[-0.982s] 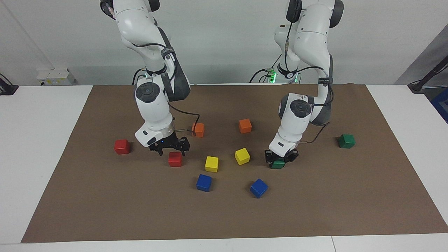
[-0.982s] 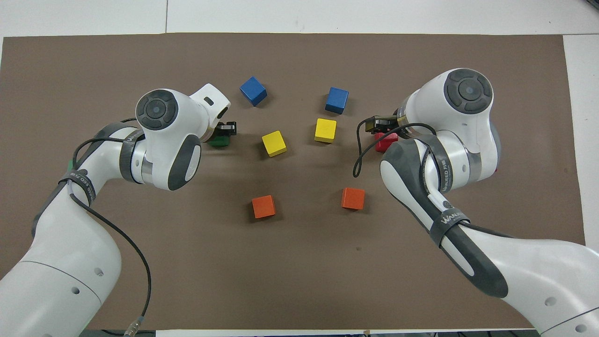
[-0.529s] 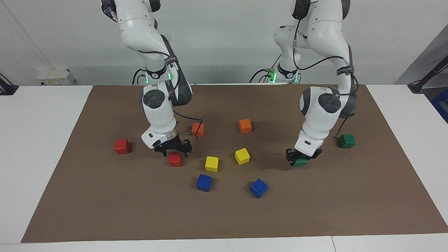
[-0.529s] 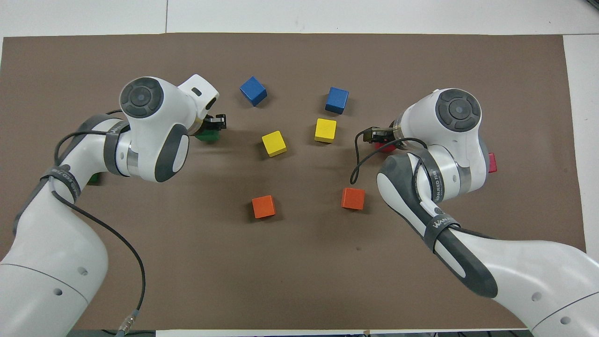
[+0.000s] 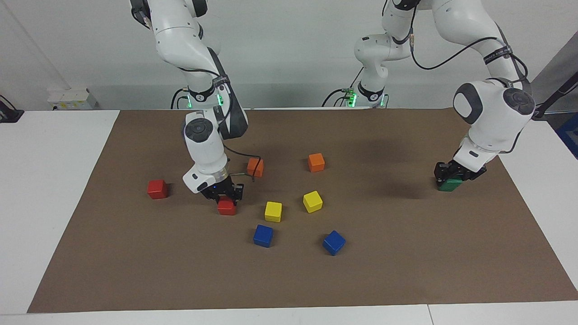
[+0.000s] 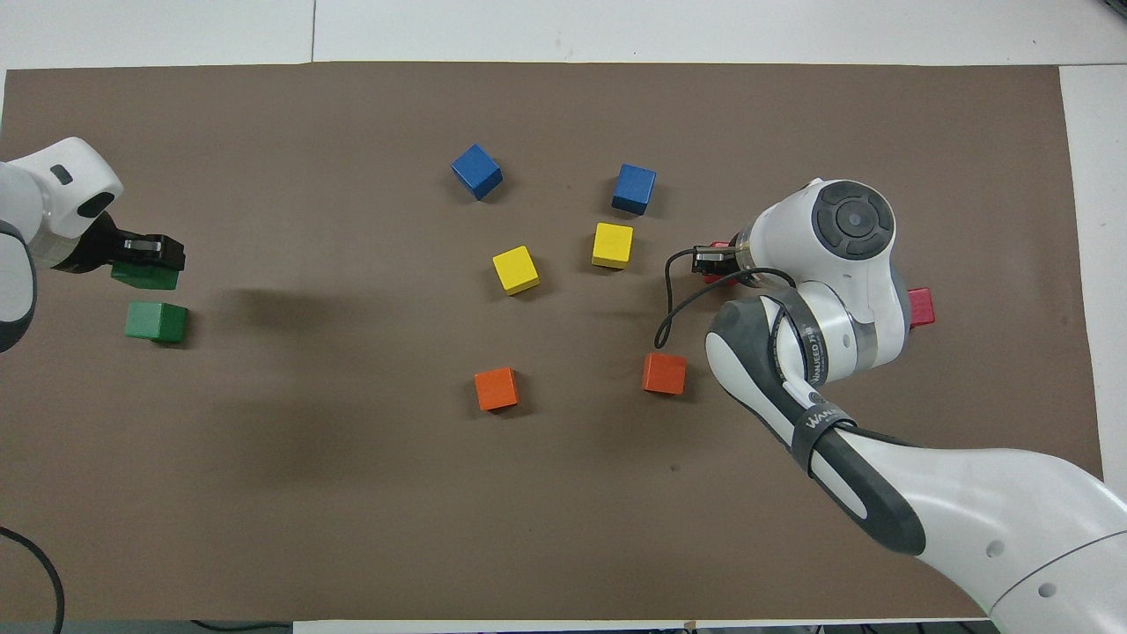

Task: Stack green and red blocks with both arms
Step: 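Set the green cube beside the first green while the right gripper carries red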

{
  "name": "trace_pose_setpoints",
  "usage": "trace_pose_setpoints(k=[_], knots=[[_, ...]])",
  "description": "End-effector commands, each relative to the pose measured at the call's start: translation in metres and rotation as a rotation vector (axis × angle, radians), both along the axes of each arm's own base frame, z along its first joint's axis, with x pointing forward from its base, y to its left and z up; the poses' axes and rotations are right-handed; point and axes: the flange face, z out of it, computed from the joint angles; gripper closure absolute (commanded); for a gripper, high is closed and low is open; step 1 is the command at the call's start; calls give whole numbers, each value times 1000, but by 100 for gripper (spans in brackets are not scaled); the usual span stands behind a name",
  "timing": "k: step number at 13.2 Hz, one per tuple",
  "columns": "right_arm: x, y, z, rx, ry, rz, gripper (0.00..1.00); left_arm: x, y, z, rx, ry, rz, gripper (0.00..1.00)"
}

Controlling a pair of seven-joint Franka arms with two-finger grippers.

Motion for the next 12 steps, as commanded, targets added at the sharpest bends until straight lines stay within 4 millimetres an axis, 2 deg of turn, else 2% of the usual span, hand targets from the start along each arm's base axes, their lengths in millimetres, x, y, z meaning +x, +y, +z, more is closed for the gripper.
trace_pose_setpoints(k=[1,3,4,6,7,9,11,12], knots=[[13,-21,37,-61,18,-7,97,-20,31,-2,9,3,-61,100],[15,-46,76,-81,10,14,97,-28,41,-10,15,-20,-75,100],[16,-66,91,-88,2,54,97,-34,46,-17,20,-46,-64,100],[14,-115,111,-92,11,121,97,-44,54,-30,25,-73,-50,100],[9,-130,120,-95,22,143,97,-45,54,-32,26,-73,-56,100],[-2,-158,132,-103,39,162,97,-46,54,-38,31,-89,-79,100],[-15,-201,129,-92,54,190,97,-49,53,-45,33,-99,-82,100],[-18,-215,126,-71,60,197,97,-51,53,-49,32,-100,-81,100]])
